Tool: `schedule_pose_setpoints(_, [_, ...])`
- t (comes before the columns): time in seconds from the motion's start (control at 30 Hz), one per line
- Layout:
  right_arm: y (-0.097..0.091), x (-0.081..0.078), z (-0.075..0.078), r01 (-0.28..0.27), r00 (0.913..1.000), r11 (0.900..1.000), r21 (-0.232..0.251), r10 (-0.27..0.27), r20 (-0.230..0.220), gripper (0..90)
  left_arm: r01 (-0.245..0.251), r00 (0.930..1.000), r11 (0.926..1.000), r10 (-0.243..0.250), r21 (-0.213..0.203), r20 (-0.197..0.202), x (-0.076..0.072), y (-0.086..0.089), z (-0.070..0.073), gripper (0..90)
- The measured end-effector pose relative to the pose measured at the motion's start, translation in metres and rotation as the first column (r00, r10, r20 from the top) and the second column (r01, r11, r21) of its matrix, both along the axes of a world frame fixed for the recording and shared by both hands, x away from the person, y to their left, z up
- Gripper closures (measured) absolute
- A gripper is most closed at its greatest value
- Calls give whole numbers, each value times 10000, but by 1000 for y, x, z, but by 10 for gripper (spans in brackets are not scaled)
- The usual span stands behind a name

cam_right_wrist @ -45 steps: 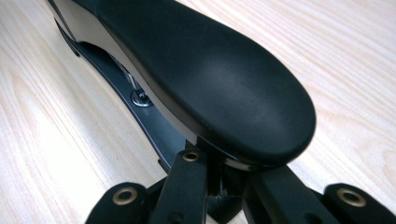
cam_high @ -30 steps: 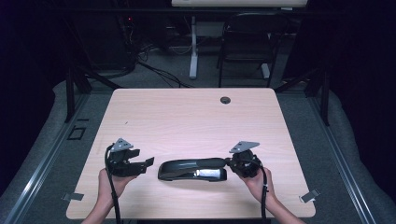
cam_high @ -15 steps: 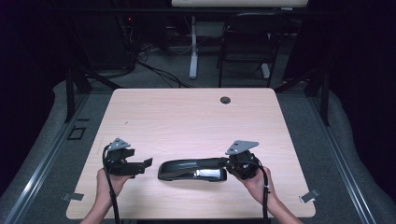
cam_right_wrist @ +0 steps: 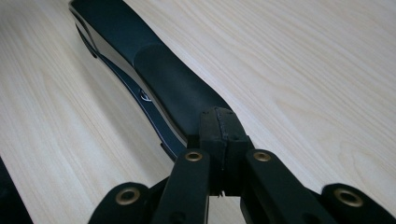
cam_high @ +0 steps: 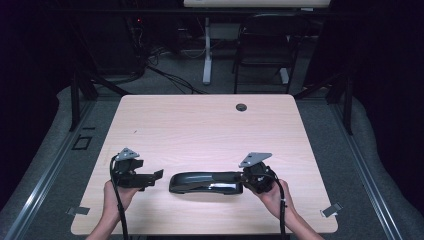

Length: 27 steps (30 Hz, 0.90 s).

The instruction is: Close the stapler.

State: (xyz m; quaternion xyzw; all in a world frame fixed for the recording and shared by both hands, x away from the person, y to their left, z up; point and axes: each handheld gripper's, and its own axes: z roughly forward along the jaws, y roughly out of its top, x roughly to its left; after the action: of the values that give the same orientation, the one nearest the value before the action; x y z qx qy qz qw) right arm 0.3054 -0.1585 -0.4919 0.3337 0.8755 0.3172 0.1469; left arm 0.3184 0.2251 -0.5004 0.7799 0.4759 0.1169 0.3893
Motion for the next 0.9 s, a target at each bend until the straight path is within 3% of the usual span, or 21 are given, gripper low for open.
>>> schedule_pose_setpoints(0.1, [1, 1, -4, -9, 9999, 9998, -190, 7, -118, 900, 24, 10000, 10000, -24, -34, -3, 0, 0, 0, 92])
schedule_pose_setpoints(0.33, [0, 2, -6, 23, 9996, 10000, -36, -24, -267, 900, 3, 10000, 10000, -2, 34, -27, 1, -1, -1, 88])
schedule_pose_setpoints(0.53, [1, 3, -9, 40, 9993, 9998, -200, -48, -383, 900, -33, 10000, 10000, 32, 26, 34, 0, -2, -1, 88])
schedule_pose_setpoints(0.73, [1, 3, -7, -8, 9996, 9997, -257, 0, -296, 900, -1, 10000, 10000, 1, 40, 13, 0, -1, 0, 88])
schedule_pose_setpoints(0.9, [-2, 0, 3, -68, 10000, 9996, 285, 67, 61, 897, 13, 10000, 9999, -14, 129, 34, 1, -1, -1, 88])
